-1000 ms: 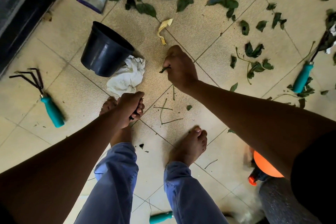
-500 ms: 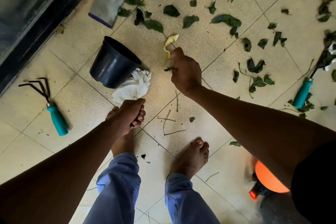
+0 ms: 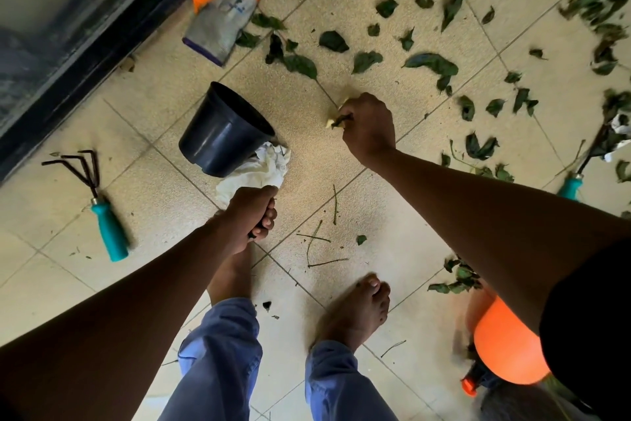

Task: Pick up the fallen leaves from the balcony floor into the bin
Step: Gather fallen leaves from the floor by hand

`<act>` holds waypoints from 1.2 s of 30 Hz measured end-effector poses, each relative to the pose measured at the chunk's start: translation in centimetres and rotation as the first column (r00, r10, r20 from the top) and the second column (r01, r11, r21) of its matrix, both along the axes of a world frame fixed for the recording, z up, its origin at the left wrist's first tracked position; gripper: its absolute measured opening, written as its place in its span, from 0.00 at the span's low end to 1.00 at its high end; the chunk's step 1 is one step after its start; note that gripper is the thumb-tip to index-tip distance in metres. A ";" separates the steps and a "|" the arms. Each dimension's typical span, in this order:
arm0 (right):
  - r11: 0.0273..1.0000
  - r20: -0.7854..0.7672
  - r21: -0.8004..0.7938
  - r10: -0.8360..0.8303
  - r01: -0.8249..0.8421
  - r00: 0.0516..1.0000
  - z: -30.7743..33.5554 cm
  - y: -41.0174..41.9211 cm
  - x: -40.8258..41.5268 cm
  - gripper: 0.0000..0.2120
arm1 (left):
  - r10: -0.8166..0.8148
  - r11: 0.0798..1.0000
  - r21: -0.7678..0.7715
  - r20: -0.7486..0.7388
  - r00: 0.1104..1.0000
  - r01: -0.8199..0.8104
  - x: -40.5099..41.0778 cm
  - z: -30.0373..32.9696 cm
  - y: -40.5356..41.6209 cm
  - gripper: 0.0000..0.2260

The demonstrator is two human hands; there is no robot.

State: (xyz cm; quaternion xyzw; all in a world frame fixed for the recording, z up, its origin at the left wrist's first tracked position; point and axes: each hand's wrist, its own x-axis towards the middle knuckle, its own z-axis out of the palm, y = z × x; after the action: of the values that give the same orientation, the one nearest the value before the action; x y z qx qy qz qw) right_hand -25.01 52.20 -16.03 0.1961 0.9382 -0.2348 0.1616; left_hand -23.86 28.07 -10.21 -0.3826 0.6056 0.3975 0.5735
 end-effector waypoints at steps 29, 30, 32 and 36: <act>-0.469 0.690 -0.642 -0.009 0.606 0.724 3.7 -0.9 5.8 0.23 | 0.302 0.938 0.147 0.097 0.948 -0.314 -0.1 0.5 1.9 0.17; -0.449 0.698 -0.650 -0.035 0.613 0.715 3.4 -0.7 5.9 0.26 | 0.298 0.940 0.141 0.098 0.949 -0.310 0.1 0.5 1.7 0.17; -0.429 0.722 -0.649 -0.087 0.628 0.687 3.1 -0.3 5.9 0.31 | 0.288 0.945 0.130 0.108 0.952 -0.301 0.6 0.5 1.3 0.17; -0.382 0.749 -0.655 -0.213 0.652 0.627 3.1 0.4 4.4 0.23 | 0.266 0.955 0.098 0.129 0.955 -0.280 1.5 0.7 0.4 0.17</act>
State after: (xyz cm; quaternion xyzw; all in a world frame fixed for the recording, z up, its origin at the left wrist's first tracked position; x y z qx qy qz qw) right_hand -20.66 52.64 -12.93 0.4024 0.2275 -0.8427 0.2759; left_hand -22.38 28.43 -9.50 -0.4511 0.4889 0.4847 0.5679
